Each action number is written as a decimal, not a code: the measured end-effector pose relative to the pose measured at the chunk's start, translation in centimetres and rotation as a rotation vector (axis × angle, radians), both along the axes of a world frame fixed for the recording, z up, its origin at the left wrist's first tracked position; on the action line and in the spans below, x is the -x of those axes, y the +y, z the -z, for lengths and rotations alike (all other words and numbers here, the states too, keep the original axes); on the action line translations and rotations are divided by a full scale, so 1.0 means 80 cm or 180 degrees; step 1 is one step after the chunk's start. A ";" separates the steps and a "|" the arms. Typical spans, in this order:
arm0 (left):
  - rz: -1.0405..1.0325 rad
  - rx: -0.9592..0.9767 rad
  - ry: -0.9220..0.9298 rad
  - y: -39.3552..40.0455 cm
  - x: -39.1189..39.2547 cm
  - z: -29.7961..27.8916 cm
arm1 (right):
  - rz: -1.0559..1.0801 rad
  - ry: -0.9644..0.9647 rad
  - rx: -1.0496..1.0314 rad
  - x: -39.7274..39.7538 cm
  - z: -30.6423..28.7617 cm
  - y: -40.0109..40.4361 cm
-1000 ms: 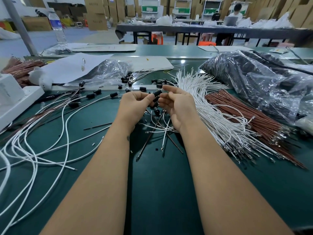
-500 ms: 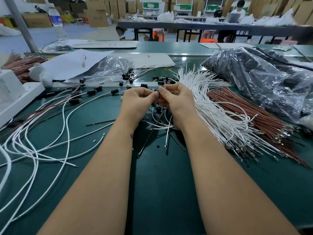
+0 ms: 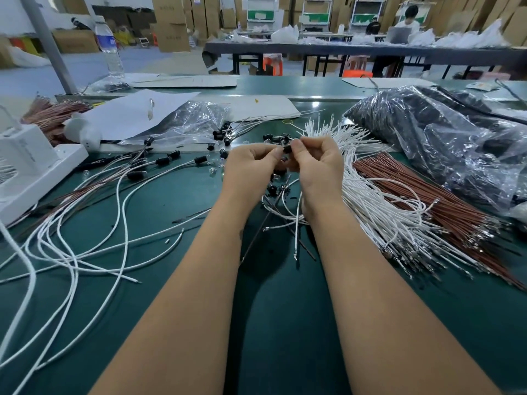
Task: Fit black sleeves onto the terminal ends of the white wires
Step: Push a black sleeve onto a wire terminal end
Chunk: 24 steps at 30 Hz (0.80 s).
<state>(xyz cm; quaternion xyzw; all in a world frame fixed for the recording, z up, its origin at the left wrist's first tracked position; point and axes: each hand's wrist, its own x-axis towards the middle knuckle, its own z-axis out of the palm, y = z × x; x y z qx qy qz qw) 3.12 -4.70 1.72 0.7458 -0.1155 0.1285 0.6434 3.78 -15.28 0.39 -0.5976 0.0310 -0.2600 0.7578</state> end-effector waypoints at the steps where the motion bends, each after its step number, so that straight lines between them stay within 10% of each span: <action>1: -0.0022 -0.0224 0.0075 0.000 0.001 -0.005 | 0.0158 -0.0041 -0.0056 0.001 -0.001 -0.002; 7: -0.0207 -0.1341 0.0566 0.034 0.000 -0.022 | 0.0371 -0.0109 -0.0339 0.009 -0.008 -0.009; 16: -0.2078 -0.2247 -0.0439 0.138 -0.029 -0.038 | 0.0499 0.0295 0.0643 0.013 -0.014 -0.006; 24: -0.2559 -0.3588 0.1008 0.170 -0.040 0.023 | 0.1558 0.0243 0.1467 0.012 -0.016 -0.020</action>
